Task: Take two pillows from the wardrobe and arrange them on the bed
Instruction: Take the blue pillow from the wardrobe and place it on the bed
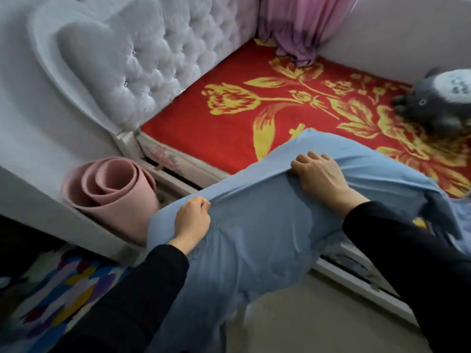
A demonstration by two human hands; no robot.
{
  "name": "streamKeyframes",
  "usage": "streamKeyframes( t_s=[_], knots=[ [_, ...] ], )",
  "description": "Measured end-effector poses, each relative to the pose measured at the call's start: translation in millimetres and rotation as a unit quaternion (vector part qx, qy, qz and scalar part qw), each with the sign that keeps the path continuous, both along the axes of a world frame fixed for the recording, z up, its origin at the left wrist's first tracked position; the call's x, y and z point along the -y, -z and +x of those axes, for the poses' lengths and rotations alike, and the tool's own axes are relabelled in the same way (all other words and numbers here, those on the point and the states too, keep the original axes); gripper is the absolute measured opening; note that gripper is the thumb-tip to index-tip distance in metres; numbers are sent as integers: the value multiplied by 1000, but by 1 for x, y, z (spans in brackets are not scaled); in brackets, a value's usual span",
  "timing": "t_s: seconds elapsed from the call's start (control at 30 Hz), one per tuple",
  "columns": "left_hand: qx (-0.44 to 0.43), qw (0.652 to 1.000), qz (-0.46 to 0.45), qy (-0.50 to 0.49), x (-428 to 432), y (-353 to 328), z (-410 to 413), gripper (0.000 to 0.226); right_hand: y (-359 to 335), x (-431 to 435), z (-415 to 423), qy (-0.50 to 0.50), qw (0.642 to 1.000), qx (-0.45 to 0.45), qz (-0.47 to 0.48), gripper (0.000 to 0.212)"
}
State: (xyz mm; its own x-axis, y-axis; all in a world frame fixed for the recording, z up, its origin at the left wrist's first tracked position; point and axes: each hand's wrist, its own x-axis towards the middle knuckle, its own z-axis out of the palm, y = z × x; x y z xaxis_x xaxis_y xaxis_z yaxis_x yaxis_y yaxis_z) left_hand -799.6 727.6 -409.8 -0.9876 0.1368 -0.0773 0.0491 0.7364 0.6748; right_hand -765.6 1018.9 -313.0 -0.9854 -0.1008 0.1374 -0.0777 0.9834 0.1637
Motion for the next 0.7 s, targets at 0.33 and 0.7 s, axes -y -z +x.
streamKeyframes(
  t_s=[0.33,0.7],
  knots=[
    [-2,999,-3,49,-90,1,-226,26,29,-83,-218,83,996,-13,-5,16],
    [-26,997,-19,63,-193,29,-428,25,81,-170,-439,193,980,28,-40,23]
  ],
)
